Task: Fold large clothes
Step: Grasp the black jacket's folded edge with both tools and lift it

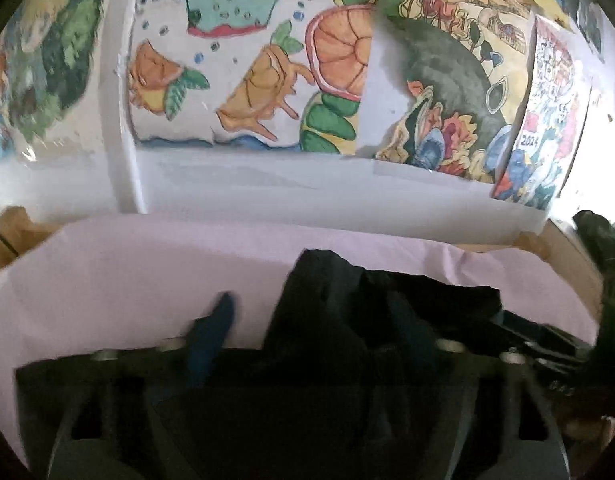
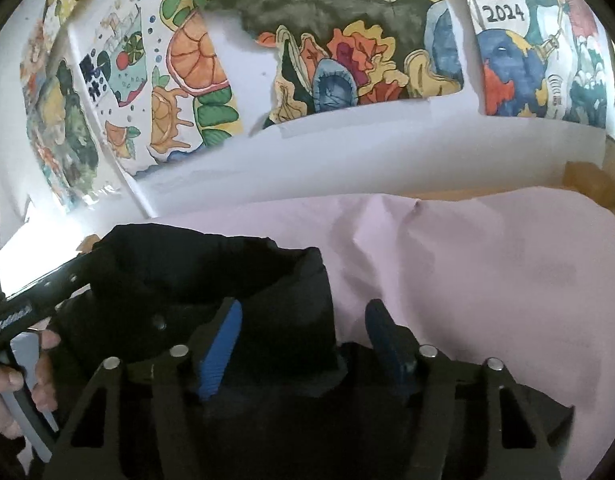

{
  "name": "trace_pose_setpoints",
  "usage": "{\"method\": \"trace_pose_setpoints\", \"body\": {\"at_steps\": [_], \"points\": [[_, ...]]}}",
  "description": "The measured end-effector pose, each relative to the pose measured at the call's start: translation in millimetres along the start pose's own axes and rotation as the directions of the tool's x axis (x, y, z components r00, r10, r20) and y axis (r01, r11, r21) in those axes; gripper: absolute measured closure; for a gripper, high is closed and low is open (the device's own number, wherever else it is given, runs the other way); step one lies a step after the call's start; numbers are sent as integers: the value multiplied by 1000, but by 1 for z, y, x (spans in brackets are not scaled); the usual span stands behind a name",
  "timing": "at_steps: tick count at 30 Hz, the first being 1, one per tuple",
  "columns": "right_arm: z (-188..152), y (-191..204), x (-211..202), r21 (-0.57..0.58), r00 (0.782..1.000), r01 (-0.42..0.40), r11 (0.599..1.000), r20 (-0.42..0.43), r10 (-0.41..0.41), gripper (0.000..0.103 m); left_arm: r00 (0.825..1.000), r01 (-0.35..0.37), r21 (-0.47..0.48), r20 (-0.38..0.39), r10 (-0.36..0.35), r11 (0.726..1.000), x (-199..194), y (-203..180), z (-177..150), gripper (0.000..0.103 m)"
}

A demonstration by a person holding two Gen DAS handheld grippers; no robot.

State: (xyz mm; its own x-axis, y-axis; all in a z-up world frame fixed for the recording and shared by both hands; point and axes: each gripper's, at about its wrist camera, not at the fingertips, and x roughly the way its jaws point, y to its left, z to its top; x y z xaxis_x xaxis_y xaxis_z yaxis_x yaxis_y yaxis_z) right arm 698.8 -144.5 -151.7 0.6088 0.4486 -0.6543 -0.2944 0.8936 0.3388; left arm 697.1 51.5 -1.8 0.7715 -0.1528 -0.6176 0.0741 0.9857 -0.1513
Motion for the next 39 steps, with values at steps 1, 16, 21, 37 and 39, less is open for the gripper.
{"method": "trace_pose_setpoints", "body": {"at_steps": [1, 16, 21, 37, 39], "points": [[-1, 1, 2, -3, 1000, -1, 1000, 3, 1, 46, 1000, -5, 1, -13, 5, 1000, 4, 0, -1, 67], [-19, 29, -97, -125, 986, -59, 990, 149, 78, 86, 987, 118, -73, 122, -109, 990, -110, 18, -27, 97], [-42, 50, -154, -250, 982, -63, 966, 155, 104, 87, 981, 163, -86, 117, -152, 983, -152, 23, -56, 97], [-125, 58, -140, -427, 1000, 9, 904, 5, -7, 90, 988, 152, -163, 10, -153, 975, -136, 49, -131, 100], [-134, 55, -128, -433, 999, 13, 901, -21, -24, 90, 990, 140, -166, -6, -143, 976, -127, 55, -139, 100]]}}
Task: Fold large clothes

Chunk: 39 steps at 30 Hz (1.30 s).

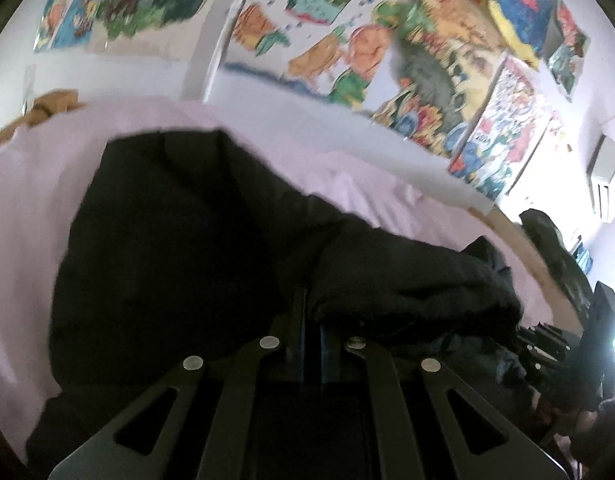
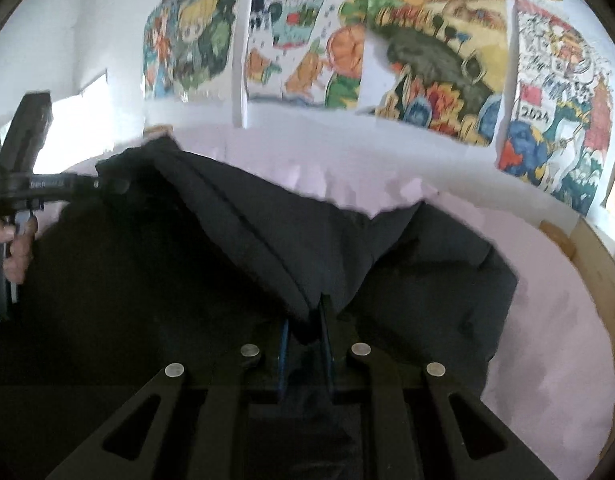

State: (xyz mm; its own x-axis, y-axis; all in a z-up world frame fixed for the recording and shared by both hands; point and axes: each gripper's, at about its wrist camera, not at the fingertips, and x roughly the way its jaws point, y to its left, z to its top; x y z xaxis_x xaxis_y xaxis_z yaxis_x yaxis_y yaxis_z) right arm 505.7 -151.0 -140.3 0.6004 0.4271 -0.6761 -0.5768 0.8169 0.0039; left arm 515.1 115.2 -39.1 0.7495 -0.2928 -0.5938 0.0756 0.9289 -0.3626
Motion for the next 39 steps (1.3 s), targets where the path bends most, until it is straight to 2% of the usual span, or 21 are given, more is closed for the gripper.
{"method": "trace_pose_setpoints", "body": {"at_steps": [3, 5, 9, 14, 15, 18, 22, 24, 26, 28, 31, 34, 36, 38, 39], "points": [[-9, 2, 10, 0, 1000, 1, 1000, -15, -1, 90, 999, -31, 47, -5, 32, 998, 7, 3, -7, 100], [-8, 2, 8, -3, 1000, -2, 1000, -6, 2, 90, 999, -31, 47, -8, 32, 998, 9, 4, -9, 100], [1, -12, -15, 64, 998, -67, 996, 10, 66, 88, 1000, -22, 48, -3, 22, 999, 10, 7, -12, 100], [25, -27, -63, 106, 986, -116, 988, 135, 102, 87, 1000, -13, 45, -3, 13, 999, 10, 8, -11, 100], [35, -32, -69, 136, 980, -131, 982, 167, 108, 85, 1000, -13, 47, -3, 13, 999, 10, 9, -12, 100], [56, -37, -60, 219, 971, -170, 961, 203, 126, 80, 1000, -15, 50, -4, 16, 999, 9, 8, -11, 100], [71, -23, -20, 233, 977, -175, 957, 164, 138, 80, 1000, 3, 36, -8, -2, 999, 10, 8, -10, 100], [68, -11, 5, 225, 982, -177, 958, 100, 158, 80, 1000, 21, 24, -15, -20, 1000, 10, 11, -8, 100], [61, 0, 21, 184, 989, -148, 972, 47, 142, 80, 999, 38, 19, -15, -38, 999, 9, 12, -6, 100], [53, 7, 27, 138, 993, -117, 983, 30, 114, 80, 999, 48, 24, -18, -48, 999, 5, 10, -5, 99], [45, 12, 30, 92, 996, -90, 992, -1, 90, 80, 999, 20, 42, -41, -18, 999, -2, 5, -6, 89], [38, 16, 34, 49, 997, -63, 997, -30, 65, 80, 999, -8, 116, -42, 13, 993, -16, -2, -14, 76], [32, 17, 36, 43, 998, -59, 997, -31, 61, 80, 1000, -3, 137, -3, 3, 991, -29, -4, -20, 51], [28, 16, 38, 47, 998, -58, 997, -31, 60, 80, 998, 22, 135, 56, -30, 991, -40, -5, -22, 41], [27, 17, 39, 47, 998, -56, 997, -32, 58, 80, 996, 31, 129, 82, -41, 991, -44, -6, -20, 40]]}}
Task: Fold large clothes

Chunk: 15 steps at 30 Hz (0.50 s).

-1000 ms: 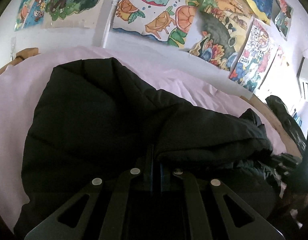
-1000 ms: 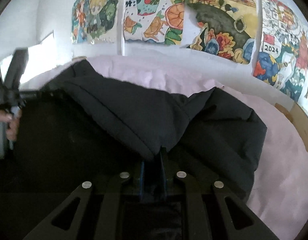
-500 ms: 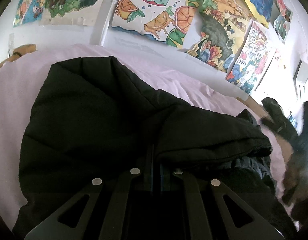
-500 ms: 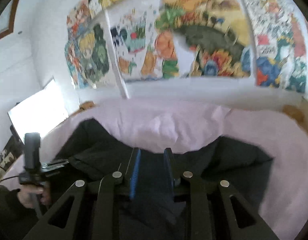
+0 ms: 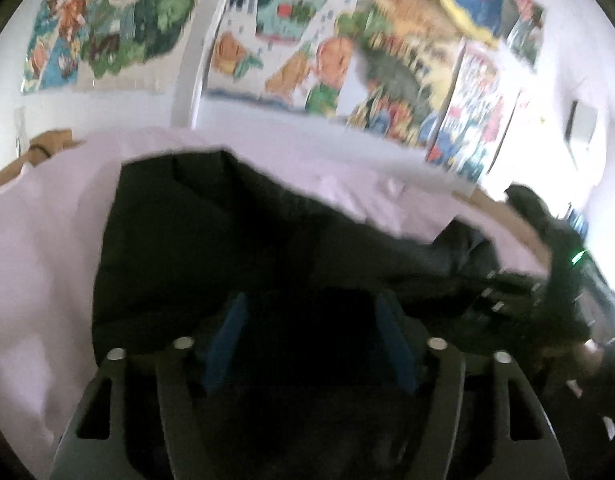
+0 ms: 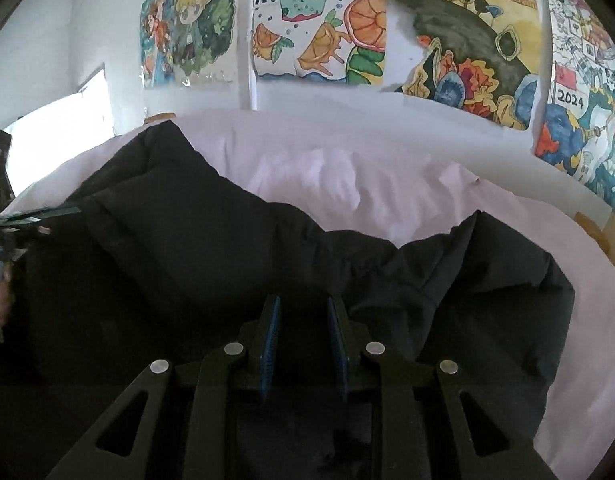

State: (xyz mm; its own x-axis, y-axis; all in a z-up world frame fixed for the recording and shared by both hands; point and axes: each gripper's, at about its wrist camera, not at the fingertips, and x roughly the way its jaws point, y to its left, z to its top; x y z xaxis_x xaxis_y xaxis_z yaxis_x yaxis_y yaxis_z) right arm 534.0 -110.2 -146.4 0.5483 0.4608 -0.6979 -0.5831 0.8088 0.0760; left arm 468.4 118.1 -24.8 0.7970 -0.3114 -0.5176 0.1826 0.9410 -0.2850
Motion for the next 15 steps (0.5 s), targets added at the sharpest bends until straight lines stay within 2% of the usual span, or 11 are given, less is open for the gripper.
{"method": "trace_pose_setpoints", "body": {"at_steps": [3, 5, 8, 9, 10, 12, 15], "points": [[-2, 1, 2, -6, 1000, 11, 1000, -2, -11, 80, 999, -6, -36, 35, 8, 999, 3, -3, 14, 34], [-2, 2, 4, -10, 1000, 16, 1000, -4, -16, 80, 999, -29, -42, 32, 30, 999, 12, -7, 26, 34], [-2, 2, 5, -12, 1000, 20, 1000, -4, -20, 80, 989, -140, 55, -45, 142, 989, 44, -22, 37, 34], [-2, 2, 5, -9, 1000, 19, 1000, -2, -19, 80, 975, -192, 115, -91, 203, 975, 59, -28, 35, 34], [-2, 2, 5, -9, 1000, 16, 1000, -3, -16, 80, 966, -214, 147, -114, 231, 966, 69, -29, 30, 34], [-3, 1, 7, -2, 1000, 8, 1000, 2, -8, 80, 963, -213, 161, -129, 235, 964, 79, -25, 21, 34], [-5, -1, 12, 5, 1000, 0, 1000, 5, 0, 79, 969, -191, 94, -140, 203, 977, 85, -7, 14, 29]]}}
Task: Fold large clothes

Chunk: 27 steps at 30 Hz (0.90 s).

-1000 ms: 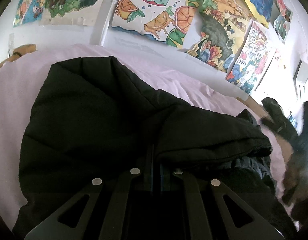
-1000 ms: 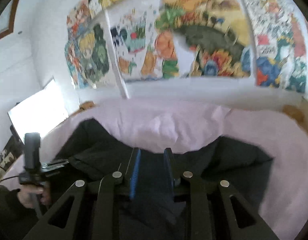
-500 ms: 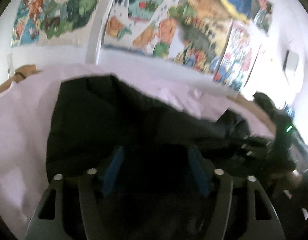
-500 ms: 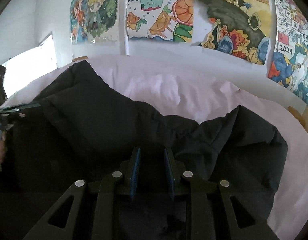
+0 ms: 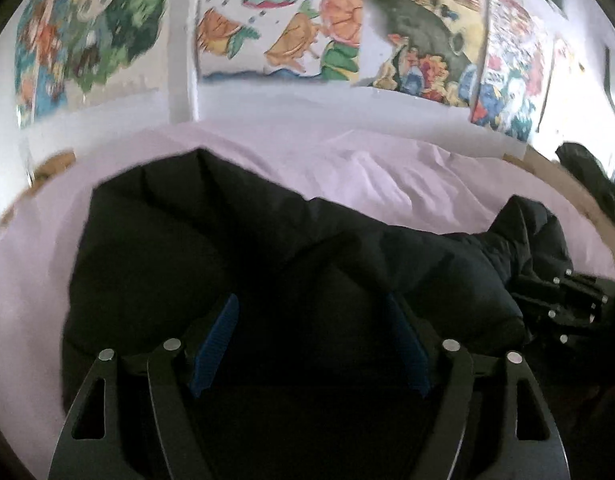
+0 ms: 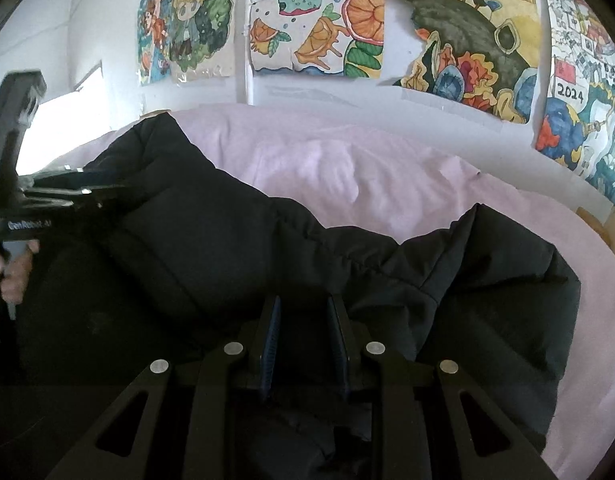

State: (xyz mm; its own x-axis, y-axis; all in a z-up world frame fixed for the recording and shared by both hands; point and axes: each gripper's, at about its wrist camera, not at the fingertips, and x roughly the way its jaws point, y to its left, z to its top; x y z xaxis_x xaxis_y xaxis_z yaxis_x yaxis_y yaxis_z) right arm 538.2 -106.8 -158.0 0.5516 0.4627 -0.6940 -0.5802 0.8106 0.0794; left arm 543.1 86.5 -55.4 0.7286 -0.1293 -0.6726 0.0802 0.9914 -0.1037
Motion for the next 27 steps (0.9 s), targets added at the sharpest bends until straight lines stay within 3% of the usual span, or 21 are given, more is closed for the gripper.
{"method": "trace_pose_setpoints", "body": {"at_steps": [15, 22, 25, 27], "points": [[-5, -14, 71, 16, 999, -12, 1000, -40, 12, 80, 994, -111, 93, 10, 110, 990, 61, 2, -15, 22], [-8, -18, 44, 48, 999, -42, 998, 27, 41, 79, 1000, -28, 39, 12, 27, 999, 34, 11, -9, 20], [-8, -20, 23, 85, 997, -65, 994, 45, 61, 71, 999, -44, 32, -4, 44, 999, 16, 8, -8, 16], [-9, -17, 8, 101, 997, -61, 993, 50, 56, 57, 996, -84, 50, -21, 85, 995, 7, 1, -12, 14]]}}
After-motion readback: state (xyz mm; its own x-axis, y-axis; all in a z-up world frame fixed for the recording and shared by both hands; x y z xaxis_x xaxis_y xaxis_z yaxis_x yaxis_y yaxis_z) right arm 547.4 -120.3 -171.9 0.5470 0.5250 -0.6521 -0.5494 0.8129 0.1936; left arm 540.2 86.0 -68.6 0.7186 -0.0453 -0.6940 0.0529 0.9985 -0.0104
